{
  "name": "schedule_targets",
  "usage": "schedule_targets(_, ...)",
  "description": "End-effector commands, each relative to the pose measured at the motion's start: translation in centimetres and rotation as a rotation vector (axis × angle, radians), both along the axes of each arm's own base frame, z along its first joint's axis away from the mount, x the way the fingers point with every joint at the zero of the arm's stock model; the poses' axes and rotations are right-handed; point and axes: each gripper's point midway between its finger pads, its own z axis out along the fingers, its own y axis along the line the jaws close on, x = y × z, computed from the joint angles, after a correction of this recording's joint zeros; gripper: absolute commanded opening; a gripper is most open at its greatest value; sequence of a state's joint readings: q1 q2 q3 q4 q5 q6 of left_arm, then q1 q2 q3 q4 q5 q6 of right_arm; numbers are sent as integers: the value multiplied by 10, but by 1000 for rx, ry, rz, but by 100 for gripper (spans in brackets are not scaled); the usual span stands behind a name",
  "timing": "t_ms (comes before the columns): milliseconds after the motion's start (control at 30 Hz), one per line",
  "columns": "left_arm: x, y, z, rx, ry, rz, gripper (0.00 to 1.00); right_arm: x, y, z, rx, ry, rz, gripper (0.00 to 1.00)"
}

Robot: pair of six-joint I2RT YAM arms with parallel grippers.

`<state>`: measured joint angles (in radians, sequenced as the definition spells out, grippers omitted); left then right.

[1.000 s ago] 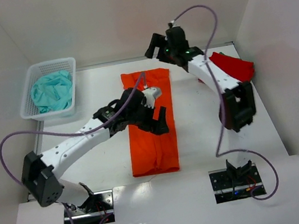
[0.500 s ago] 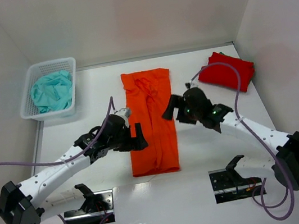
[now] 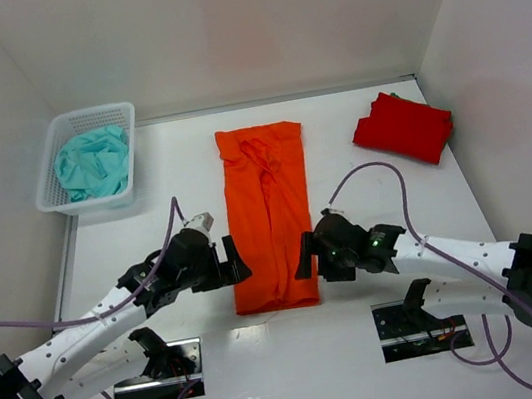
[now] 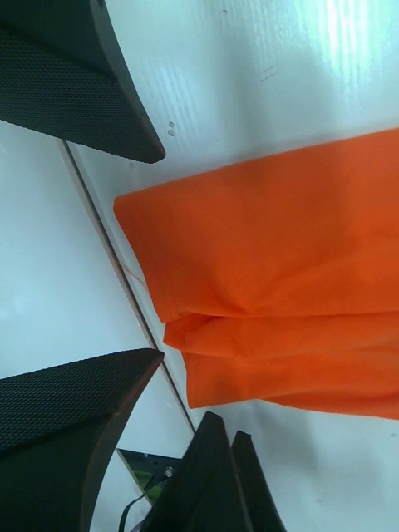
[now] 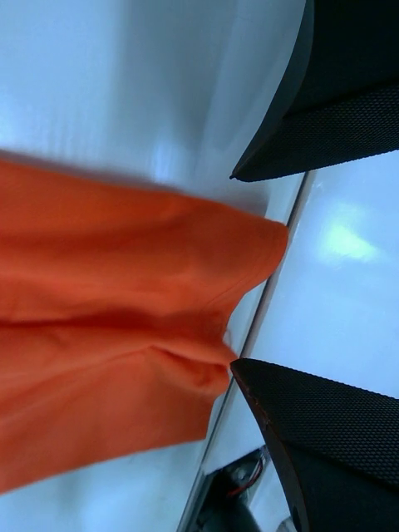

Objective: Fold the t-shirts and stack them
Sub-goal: Rotate the tshirt 90 degrees, then grab the bottom of the folded rectangular tshirt with both arms

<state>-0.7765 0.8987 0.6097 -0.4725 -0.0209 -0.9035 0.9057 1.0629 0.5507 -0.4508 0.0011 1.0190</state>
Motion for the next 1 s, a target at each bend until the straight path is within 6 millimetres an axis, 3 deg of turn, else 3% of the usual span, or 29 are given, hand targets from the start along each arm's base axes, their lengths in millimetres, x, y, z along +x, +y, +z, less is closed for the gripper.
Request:
schedule_targets(0, -7, -3, -10, -2, 61, -7, 100, -21, -5, -22, -86, 76, 9, 91)
schedule_targets(233, -14, -3, -36, 75, 159, -44, 100, -24, -11, -33, -121, 97, -19, 85)
schedule_targets(267, -17, -2, -45, 88, 184, -34, 100, -26, -13, -37, -127, 108, -31, 78)
schedule_targets(367, -23, 4, -59, 105, 222, -13, 96, -30, -14, -41, -117, 127, -42, 70)
schedule_targets(600, -34, 5, -63, 58, 250, 0, 92, -24, 2, -37, -40, 115, -45, 64)
schedule_targets(767, -43, 2, -75, 75, 300, -40, 88, -23, 10, -46, -62, 133, -17, 62)
schedule_targets(967, -40, -3, -82, 107, 325, -58, 83, -24, 8, -47, -64, 135, -17, 47)
